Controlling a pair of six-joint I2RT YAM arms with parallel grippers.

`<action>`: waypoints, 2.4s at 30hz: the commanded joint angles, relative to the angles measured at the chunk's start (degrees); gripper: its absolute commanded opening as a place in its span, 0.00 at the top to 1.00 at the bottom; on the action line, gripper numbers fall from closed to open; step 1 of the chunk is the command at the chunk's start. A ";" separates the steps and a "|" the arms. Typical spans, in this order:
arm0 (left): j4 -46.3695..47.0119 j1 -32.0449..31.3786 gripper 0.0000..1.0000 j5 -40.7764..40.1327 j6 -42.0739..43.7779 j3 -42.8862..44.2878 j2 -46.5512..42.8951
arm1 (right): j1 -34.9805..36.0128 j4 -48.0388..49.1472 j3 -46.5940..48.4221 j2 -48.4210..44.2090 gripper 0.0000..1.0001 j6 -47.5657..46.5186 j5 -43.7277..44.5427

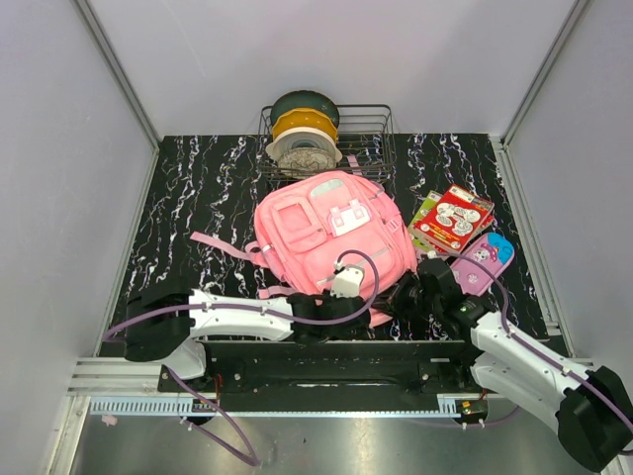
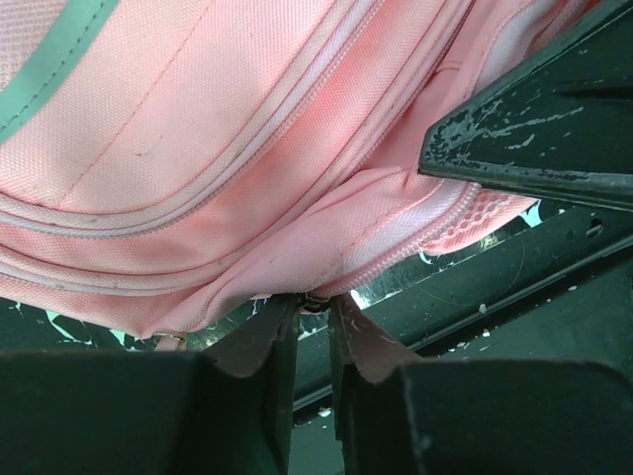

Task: Pack the student bag
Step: Unzip the student bag at the center of the board.

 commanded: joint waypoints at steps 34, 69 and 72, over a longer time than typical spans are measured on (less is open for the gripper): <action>-22.15 10.17 1.00 -13.95 -14.25 -9.23 -10.29 | -0.45 -12.67 15.16 -10.76 1.00 -9.04 24.00; -0.99 7.64 0.01 12.33 38.65 11.10 -20.41 | -0.45 -10.77 32.40 6.55 1.00 -14.49 17.41; -0.96 8.16 0.01 12.94 40.15 11.15 -18.92 | -0.45 -12.50 33.53 7.85 1.00 -15.19 18.56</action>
